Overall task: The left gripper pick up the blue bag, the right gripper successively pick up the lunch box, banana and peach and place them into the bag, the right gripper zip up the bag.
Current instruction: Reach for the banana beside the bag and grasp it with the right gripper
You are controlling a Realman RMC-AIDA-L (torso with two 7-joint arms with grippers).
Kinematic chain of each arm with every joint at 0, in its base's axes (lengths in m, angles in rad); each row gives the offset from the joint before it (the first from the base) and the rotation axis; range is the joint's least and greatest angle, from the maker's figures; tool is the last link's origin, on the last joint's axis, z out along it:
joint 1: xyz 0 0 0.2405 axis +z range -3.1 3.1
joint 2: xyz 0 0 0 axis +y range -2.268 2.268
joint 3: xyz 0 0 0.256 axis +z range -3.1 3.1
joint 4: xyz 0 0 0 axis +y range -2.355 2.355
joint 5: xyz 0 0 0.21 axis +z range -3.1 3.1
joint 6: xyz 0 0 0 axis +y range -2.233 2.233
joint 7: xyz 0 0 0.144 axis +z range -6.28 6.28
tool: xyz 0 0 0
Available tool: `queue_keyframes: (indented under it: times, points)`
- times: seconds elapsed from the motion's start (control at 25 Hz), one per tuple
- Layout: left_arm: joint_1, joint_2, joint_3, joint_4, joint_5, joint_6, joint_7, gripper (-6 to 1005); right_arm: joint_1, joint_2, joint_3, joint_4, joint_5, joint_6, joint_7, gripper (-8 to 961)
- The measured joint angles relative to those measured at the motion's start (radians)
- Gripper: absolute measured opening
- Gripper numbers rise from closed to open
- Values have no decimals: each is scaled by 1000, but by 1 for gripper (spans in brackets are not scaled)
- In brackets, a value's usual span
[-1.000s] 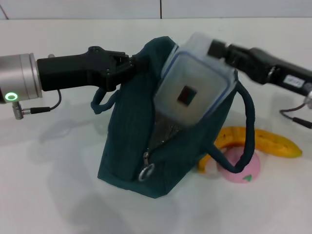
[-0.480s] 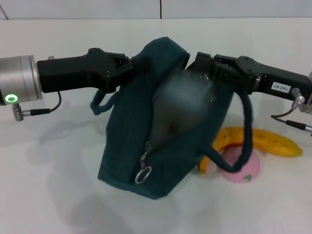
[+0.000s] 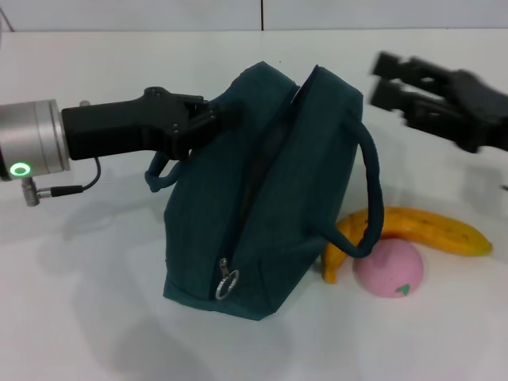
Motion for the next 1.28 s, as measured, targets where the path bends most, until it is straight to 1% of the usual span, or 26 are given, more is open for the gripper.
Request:
queue_keyframes:
  times: [0.08,0.12,0.2,0.36,0.44,0.56,0.8,0.96,1.12,1.28]
  points:
    - [3,0,0,0,0,0,3,41,-43,-12,26,-49,-8,-4,-8,493]
    - [6,1,-1,0,0,0,3,41,-70,-16,50,-81,-24,3,-13,565]
    - [11,1,-3,0,-3,0,4,41,-116,-16,126,-142,-100,24,-13,709]
    - [17,1,-14,0,-7,0,5,41,-155,-1,286,-246,-339,52,59,712]
    - [17,1,-14,0,-5,0,6,41,-153,0,341,-279,-449,57,109,714]
    - [15,1,-14,0,-3,0,6,41,-145,1,383,-318,-577,68,174,716]
    - [4,3,-14,1,-2,0,6,40,-134,0,386,-445,-801,92,290,721]
    - [3,6,-14,1,0,-3,7,40,-100,0,374,-550,-976,84,408,724]
    - [1,6,-9,1,2,-36,9,40,-63,1,314,-590,-1075,80,473,727]
    - [-6,5,-7,1,3,-46,10,40,-36,4,247,-622,-1128,87,523,731]
